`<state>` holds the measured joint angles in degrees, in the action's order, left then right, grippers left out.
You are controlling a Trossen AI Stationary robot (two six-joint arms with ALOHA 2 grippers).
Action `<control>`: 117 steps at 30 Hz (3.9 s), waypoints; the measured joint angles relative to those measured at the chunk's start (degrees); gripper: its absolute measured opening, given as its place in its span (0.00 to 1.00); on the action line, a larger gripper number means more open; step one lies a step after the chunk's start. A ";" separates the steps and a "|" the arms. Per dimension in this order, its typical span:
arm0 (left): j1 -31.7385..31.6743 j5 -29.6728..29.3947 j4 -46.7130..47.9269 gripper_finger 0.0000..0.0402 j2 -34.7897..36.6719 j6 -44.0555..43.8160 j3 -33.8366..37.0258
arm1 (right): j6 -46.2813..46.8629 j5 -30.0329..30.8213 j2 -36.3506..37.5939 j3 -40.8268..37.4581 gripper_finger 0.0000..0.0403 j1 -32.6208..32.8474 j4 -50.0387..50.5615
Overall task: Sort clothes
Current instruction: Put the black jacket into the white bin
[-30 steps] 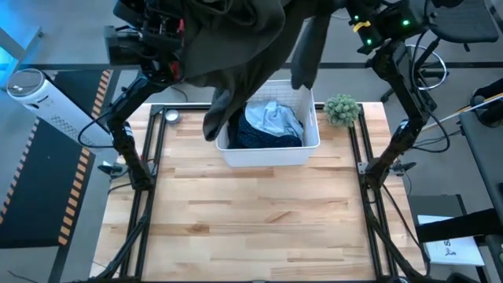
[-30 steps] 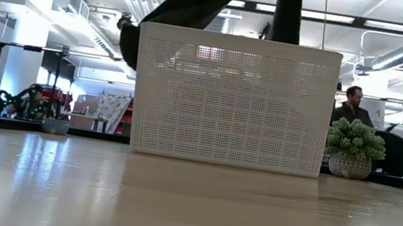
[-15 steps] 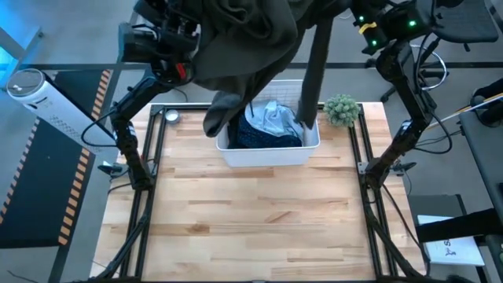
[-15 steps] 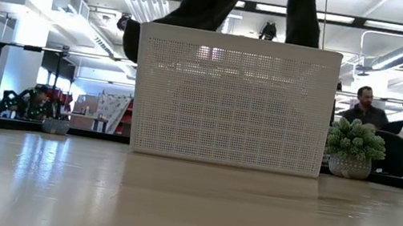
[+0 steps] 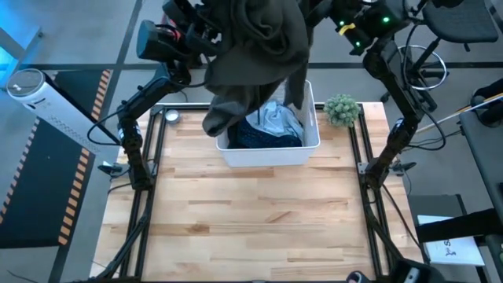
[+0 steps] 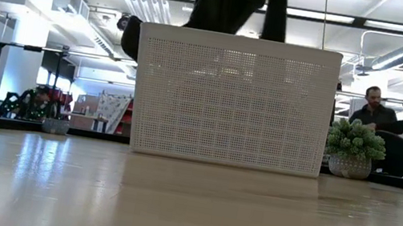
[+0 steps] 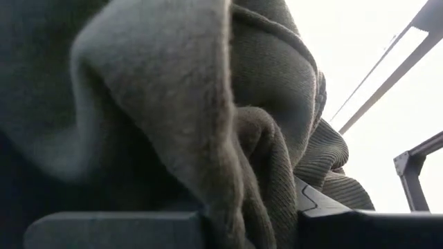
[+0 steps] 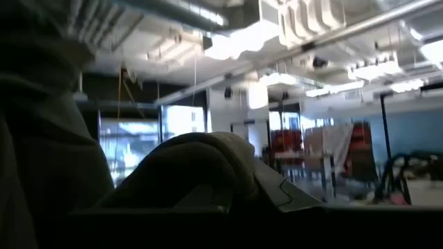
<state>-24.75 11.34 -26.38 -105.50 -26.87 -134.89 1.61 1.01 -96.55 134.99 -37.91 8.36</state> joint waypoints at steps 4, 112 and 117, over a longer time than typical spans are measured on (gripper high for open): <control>0.00 1.21 6.99 0.11 0.65 1.23 0.00 | -0.73 0.01 0.14 -0.01 0.00 -0.02 6.87; 0.00 -13.89 88.50 0.65 23.83 14.16 1.53 | 6.69 -18.44 1.52 -24.56 0.79 9.90 36.16; 0.00 -13.86 88.51 0.66 24.12 13.95 1.53 | 6.35 -19.02 -0.16 -24.67 0.79 9.79 42.67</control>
<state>-24.75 -2.52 62.13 -81.37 -12.93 -133.36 7.95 -18.01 -96.72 110.32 -28.12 51.03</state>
